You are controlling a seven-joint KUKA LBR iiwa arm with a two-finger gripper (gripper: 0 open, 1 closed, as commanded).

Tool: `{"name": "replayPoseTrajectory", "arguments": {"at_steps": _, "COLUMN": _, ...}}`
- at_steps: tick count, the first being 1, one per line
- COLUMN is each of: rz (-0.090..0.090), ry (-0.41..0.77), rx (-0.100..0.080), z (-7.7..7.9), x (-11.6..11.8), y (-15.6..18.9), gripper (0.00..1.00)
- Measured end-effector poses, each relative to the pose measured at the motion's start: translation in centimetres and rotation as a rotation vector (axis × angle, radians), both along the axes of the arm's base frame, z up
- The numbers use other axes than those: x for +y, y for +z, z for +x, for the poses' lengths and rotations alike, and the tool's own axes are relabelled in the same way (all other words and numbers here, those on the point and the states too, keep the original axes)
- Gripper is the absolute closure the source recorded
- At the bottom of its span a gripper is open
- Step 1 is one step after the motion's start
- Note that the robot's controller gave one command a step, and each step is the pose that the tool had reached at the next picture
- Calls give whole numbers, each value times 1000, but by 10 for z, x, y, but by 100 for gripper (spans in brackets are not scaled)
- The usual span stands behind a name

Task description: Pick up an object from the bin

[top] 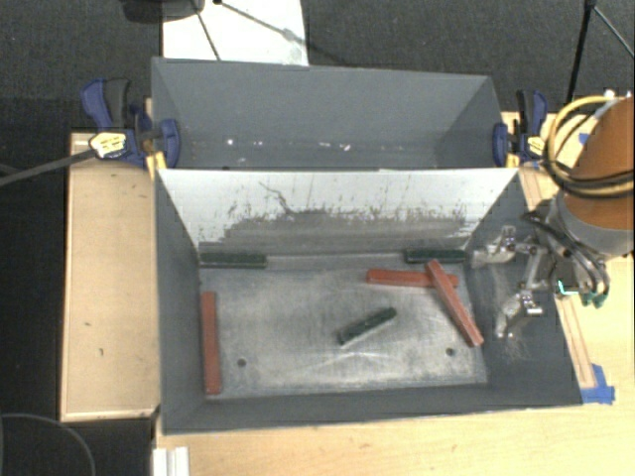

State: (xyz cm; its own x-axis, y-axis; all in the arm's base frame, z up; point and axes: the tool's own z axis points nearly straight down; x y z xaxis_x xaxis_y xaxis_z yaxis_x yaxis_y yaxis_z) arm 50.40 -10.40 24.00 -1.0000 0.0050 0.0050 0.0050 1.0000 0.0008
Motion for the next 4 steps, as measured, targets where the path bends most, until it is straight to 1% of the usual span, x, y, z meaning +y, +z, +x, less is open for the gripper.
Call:
{"name": "replayPoseTrajectory", "arguments": {"at_steps": 1, "rz": -2, "ry": 4, "rx": -8, "z": 2, "x": 0, "y": 4, "gripper": 0}}
{"name": "replayPoseTrajectory", "arguments": {"at_steps": 2, "rz": -3, "ry": 85, "rx": -13, "z": 12, "x": 12, "y": -30, "gripper": 0}}
{"name": "replayPoseTrajectory", "arguments": {"at_steps": 3, "rz": -1, "ry": 39, "rx": -11, "z": 13, "x": 15, "y": -88, "gripper": 0}}
{"name": "replayPoseTrajectory", "arguments": {"at_steps": 4, "rz": -1, "ry": -17, "rx": -9, "z": 34, "x": 19, "y": -139, "gripper": 0}}
